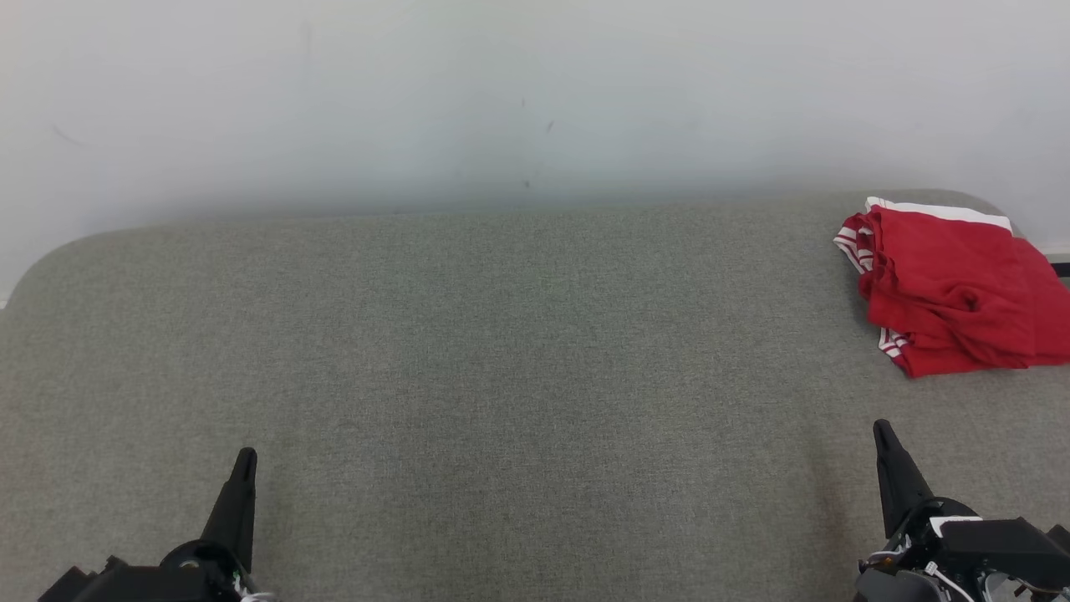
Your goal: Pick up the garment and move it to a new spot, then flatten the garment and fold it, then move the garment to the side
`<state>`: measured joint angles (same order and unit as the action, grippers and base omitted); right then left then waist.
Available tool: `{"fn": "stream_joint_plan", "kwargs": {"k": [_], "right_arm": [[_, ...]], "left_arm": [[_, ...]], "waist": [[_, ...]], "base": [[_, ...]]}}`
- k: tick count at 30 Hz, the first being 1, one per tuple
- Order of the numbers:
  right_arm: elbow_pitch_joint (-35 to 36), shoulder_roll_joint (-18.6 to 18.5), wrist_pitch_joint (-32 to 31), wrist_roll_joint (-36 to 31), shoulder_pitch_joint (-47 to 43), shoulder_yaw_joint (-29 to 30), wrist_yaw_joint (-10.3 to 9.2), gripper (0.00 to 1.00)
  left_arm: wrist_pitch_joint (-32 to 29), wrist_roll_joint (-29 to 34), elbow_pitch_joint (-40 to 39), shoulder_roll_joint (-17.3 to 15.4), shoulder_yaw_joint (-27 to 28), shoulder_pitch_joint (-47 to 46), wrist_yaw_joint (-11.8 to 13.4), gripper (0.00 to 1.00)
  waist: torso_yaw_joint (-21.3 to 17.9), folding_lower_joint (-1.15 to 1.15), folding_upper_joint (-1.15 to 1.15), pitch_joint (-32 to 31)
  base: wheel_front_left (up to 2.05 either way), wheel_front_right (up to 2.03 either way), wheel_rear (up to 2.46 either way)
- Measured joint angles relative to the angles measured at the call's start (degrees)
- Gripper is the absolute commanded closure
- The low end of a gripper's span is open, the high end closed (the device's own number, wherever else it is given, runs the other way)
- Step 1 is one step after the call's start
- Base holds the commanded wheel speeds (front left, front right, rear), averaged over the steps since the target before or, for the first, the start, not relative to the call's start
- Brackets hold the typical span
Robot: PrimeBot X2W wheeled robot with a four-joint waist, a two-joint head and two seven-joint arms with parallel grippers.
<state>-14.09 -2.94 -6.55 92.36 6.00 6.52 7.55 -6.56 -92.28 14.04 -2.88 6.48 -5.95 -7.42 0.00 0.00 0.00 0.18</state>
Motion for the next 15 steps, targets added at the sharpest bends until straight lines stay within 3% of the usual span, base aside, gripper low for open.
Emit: {"fn": "stream_joint_plan", "kwargs": {"k": [15], "right_arm": [[0.0,0.01,0.0,0.0,0.01,0.0,0.0,1.0]], "left_arm": [[0.0,0.0,0.0,0.0,0.0,-0.01,0.0,1.0]], "waist": [[0.0,0.0,0.0,0.0]], "base": [[0.0,0.0,0.0]]}}
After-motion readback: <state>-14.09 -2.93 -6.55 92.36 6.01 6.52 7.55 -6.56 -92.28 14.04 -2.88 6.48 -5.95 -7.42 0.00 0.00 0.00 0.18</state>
